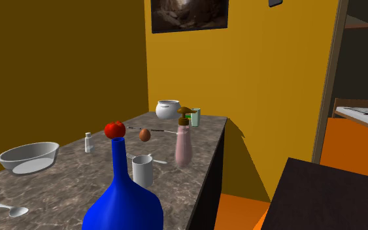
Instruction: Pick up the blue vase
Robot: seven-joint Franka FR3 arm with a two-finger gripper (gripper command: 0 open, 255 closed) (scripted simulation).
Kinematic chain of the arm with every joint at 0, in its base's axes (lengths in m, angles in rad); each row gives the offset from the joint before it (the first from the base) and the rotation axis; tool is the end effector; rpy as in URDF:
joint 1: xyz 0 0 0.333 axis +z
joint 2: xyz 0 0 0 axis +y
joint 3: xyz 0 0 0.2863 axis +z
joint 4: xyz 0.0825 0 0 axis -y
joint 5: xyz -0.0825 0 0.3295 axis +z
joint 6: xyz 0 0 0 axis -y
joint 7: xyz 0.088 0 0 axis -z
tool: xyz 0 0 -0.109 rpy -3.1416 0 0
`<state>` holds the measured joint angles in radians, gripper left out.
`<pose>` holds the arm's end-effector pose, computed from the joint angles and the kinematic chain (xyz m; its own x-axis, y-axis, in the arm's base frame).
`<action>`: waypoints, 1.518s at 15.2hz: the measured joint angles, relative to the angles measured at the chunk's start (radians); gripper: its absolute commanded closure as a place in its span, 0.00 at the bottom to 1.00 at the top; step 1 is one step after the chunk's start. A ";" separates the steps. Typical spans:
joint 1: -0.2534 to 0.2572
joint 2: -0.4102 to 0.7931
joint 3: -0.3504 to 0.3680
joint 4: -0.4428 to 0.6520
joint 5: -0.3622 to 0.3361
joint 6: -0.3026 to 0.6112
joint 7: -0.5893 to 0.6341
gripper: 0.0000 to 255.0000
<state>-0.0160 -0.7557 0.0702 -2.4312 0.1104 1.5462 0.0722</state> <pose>0.2726 0.0311 0.5256 0.9901 -0.0408 -0.1341 -0.0481 -0.9975 -0.0521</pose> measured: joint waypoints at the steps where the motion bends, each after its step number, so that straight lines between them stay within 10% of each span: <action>1: 0.000 0.000 0.000 0.000 0.000 0.000 0.000 0.00; 23: 0.007 0.744 0.210 0.177 -0.021 0.571 0.324 0.00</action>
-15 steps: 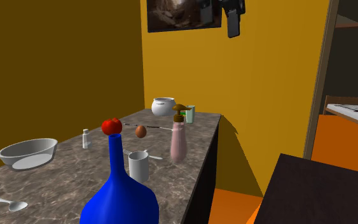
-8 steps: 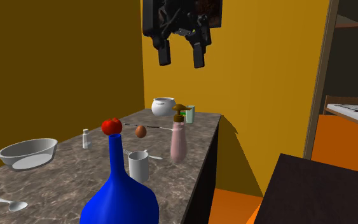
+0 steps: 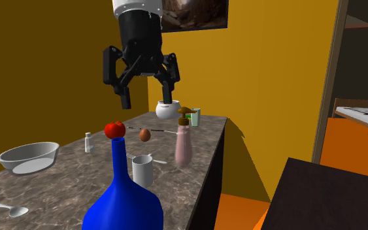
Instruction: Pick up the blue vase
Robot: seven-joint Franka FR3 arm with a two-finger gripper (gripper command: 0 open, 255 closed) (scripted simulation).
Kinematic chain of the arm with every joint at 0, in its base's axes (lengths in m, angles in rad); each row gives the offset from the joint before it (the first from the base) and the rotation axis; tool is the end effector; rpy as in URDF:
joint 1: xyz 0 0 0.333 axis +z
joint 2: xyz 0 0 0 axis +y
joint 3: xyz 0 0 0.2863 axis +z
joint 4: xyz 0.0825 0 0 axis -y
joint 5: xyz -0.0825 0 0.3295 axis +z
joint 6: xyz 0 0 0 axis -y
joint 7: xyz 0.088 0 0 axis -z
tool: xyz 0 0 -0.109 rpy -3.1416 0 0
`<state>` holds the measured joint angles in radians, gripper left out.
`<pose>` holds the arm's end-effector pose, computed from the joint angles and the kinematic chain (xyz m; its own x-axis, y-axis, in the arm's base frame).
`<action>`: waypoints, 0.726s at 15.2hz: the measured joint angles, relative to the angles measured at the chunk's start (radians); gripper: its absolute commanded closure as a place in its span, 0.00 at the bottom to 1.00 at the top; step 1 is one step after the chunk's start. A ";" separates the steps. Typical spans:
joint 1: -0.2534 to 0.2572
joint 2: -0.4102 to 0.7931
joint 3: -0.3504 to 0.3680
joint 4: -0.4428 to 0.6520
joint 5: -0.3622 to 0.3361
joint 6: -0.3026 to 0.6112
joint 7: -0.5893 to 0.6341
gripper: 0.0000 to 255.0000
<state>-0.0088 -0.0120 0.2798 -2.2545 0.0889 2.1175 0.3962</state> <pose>0.4442 0.1279 0.3606 0.9746 -0.1729 -0.1423 -0.1764 -0.9842 -0.0122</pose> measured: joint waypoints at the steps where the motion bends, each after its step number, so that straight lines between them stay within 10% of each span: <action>1: 0.004 0.046 0.004 0.023 -0.014 0.022 0.021 0.00; 11: 0.041 0.333 -0.006 0.192 -0.108 0.128 0.138 0.00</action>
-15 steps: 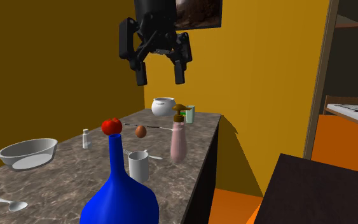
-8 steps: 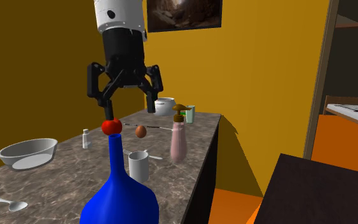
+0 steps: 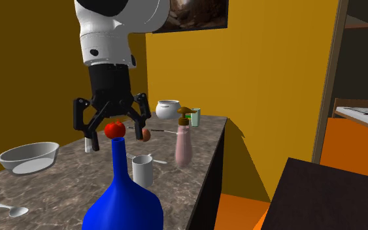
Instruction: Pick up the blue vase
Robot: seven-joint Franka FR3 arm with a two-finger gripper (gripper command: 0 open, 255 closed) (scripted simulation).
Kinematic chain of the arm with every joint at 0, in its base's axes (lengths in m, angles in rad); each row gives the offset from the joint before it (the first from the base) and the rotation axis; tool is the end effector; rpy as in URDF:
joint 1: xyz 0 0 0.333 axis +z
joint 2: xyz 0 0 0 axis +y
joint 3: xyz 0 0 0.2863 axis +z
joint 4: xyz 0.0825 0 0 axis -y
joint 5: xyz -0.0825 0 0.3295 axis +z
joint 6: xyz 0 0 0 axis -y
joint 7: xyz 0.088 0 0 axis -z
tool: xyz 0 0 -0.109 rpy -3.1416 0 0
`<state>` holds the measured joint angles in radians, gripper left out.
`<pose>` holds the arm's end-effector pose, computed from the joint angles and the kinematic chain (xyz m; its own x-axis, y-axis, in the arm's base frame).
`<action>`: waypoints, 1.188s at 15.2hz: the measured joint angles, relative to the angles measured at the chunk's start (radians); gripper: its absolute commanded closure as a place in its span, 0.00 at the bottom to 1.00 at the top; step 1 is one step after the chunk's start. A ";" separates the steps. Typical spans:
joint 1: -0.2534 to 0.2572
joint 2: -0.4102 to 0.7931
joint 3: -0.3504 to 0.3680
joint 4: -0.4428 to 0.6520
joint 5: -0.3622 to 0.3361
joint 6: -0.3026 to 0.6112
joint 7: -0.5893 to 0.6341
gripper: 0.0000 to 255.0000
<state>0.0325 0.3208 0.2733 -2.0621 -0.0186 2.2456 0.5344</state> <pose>0.5045 0.1558 0.2823 0.9649 -0.2199 -0.1439 -0.2220 -0.9750 0.0013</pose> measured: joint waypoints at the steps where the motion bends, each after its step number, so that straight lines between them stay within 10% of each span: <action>1: 0.001 0.008 -0.001 0.001 -0.003 0.007 0.001 0.00; 4: 0.006 0.037 -0.005 -0.004 -0.011 0.039 0.007 0.00; 5: 0.007 0.041 -0.005 -0.004 -0.013 0.044 0.008 1.00; 18: 0.004 0.023 -0.003 -0.005 -0.007 0.027 0.005 1.00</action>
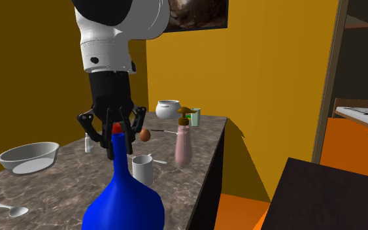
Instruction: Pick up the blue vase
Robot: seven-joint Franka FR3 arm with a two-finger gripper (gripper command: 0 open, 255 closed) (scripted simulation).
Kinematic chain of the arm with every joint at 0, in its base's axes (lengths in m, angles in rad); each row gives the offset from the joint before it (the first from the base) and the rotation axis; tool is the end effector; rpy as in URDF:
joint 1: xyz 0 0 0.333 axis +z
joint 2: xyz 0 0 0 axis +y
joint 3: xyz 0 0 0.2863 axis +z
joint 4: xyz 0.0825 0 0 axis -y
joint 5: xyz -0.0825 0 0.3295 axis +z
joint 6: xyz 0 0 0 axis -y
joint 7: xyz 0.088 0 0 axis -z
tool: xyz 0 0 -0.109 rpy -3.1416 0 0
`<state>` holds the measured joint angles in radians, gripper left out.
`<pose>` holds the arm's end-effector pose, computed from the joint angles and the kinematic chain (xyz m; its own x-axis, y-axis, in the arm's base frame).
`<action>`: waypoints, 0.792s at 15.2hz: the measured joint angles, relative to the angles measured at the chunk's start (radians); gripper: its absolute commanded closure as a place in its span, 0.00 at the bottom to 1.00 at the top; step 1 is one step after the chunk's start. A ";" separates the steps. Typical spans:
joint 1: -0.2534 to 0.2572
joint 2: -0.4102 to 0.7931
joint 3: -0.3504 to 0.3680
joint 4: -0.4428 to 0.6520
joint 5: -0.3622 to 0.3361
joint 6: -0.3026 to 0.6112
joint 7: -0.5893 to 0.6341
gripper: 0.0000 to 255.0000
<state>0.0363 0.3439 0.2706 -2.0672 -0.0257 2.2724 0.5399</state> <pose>0.5046 0.1567 0.2705 0.9646 -0.2205 -0.1446 -0.2226 -0.9749 0.0018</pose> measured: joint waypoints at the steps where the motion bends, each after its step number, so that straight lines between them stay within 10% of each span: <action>1: -0.001 -0.007 0.001 0.003 0.002 -0.009 -0.001 1.00; 12: -0.012 -0.104 0.012 0.036 0.032 -0.137 -0.015 1.00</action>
<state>0.0244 0.2401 0.2829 -2.0313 0.0059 2.1357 0.5247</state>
